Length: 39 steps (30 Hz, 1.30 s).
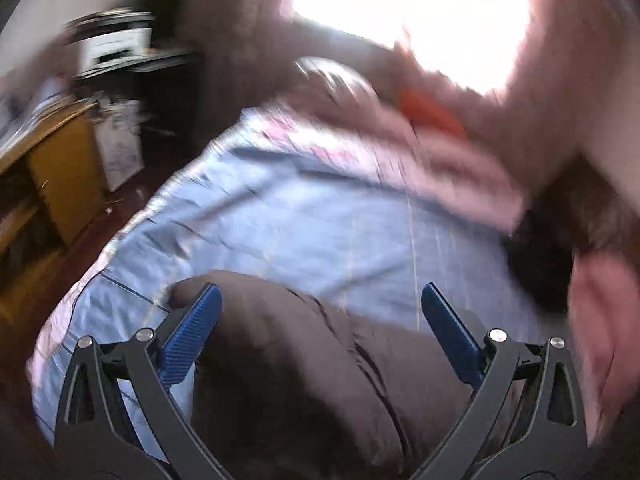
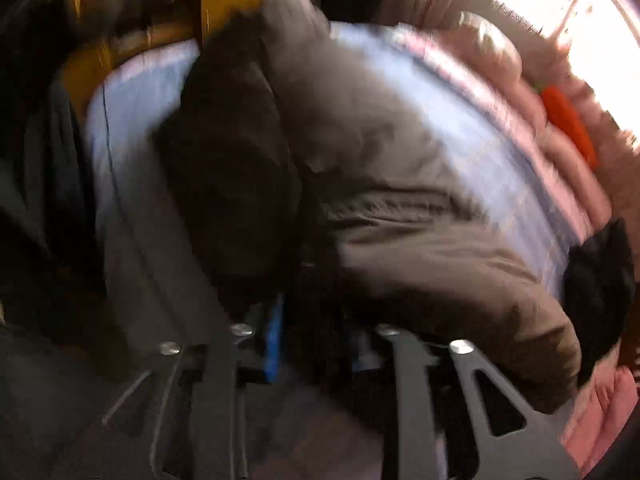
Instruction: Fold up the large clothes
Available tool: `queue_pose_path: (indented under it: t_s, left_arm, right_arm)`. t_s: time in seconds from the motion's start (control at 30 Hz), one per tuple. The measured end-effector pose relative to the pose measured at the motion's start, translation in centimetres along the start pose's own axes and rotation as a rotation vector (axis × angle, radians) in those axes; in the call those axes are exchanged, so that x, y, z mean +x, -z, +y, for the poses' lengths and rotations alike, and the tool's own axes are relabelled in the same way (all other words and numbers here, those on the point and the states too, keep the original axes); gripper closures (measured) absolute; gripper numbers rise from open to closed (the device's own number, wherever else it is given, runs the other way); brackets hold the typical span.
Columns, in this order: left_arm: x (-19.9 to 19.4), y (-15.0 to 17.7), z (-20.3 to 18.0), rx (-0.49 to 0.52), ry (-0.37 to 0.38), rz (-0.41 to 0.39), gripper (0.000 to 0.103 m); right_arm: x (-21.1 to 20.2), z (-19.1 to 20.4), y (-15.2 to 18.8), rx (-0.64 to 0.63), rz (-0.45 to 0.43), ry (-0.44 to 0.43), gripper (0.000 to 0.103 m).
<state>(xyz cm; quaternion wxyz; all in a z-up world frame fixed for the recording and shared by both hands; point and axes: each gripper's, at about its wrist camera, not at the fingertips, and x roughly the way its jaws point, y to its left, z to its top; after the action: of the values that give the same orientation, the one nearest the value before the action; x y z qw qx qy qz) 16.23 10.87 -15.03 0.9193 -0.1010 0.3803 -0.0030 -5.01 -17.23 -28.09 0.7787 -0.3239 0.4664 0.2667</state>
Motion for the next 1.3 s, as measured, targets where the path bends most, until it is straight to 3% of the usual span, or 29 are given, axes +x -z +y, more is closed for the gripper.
queue_pose_path:
  t_s: [0.03, 0.07, 0.17, 0.23, 0.3, 0.4, 0.47, 0.57, 0.77, 0.87, 1.0, 1.2, 1.23, 1.27, 1.3]
  left_arm:
    - [1.0, 0.8, -0.7, 0.032, -0.014, 0.046, 0.002]
    - [2.3, 1.6, -1.3, 0.060, -0.027, 0.117, 0.002]
    - [4.5, 3.5, -0.7, 0.032, 0.007, 0.246, 0.002]
    - [4.9, 4.4, 0.1, 0.021, -0.027, 0.287, 0.002]
    - [5.4, 4.9, 0.6, 0.029, -0.079, 0.320, 0.002]
    - [6.0, 6.2, 0.4, 0.089, -0.142, 0.347, 0.002]
    - [6.0, 7.2, -0.3, 0.145, -0.187, 0.359, 0.002]
    - [6.1, 8.6, -1.0, 0.217, -0.235, 0.365, 0.002]
    - [5.9, 10.0, -2.4, 0.325, -0.292, 0.344, 0.002]
    - [6.1, 10.9, -2.6, 0.354, -0.304, 0.355, 0.002]
    - [6.3, 11.8, -3.0, 0.385, -0.311, 0.370, 0.002]
    - [6.7, 13.5, -3.7, 0.412, -0.284, 0.402, 0.002]
    - [6.7, 13.8, -3.8, 0.413, -0.282, 0.403, 0.002]
    - [6.7, 14.0, -3.9, 0.414, -0.287, 0.402, 0.002]
    - [6.7, 14.2, -4.1, 0.420, -0.297, 0.400, 0.002]
  right_arm:
    - [-0.1, 0.1, 0.7, 0.021, 0.011, 0.080, 0.019]
    - [-0.5, -0.1, 1.1, 0.049, 0.015, 0.136, 0.009]
    - [-1.6, -0.8, 2.1, 0.094, 0.118, 0.235, 0.008]
    - [-3.2, -1.3, 2.8, 0.118, 0.140, 0.230, 0.008]
    - [-5.6, -1.7, 3.1, 0.166, 0.076, 0.183, 0.008]
    - [-9.1, -2.9, 2.4, 0.296, -0.092, 0.109, 0.008]
    - [-8.9, -3.6, 1.9, 0.403, -0.158, -0.096, 0.007]
    - [-5.9, -3.0, 0.0, 0.460, -0.116, -0.304, 0.007]
    - [-3.5, -1.0, -5.7, 0.373, -0.121, -0.393, 0.007]
    - [-1.9, -0.7, -7.1, 0.327, -0.072, -0.435, 0.007]
    - [1.6, 0.4, -7.5, 0.235, 0.038, -0.380, 0.007]
    - [4.8, -0.3, -5.9, 0.251, 0.172, -0.310, 0.007]
    - [5.3, -0.6, -5.9, 0.248, 0.191, -0.262, 0.007]
    - [5.9, -1.0, -5.8, 0.237, 0.218, -0.152, 0.007]
    - [6.9, -1.9, -5.7, 0.210, 0.253, 0.019, 0.004]
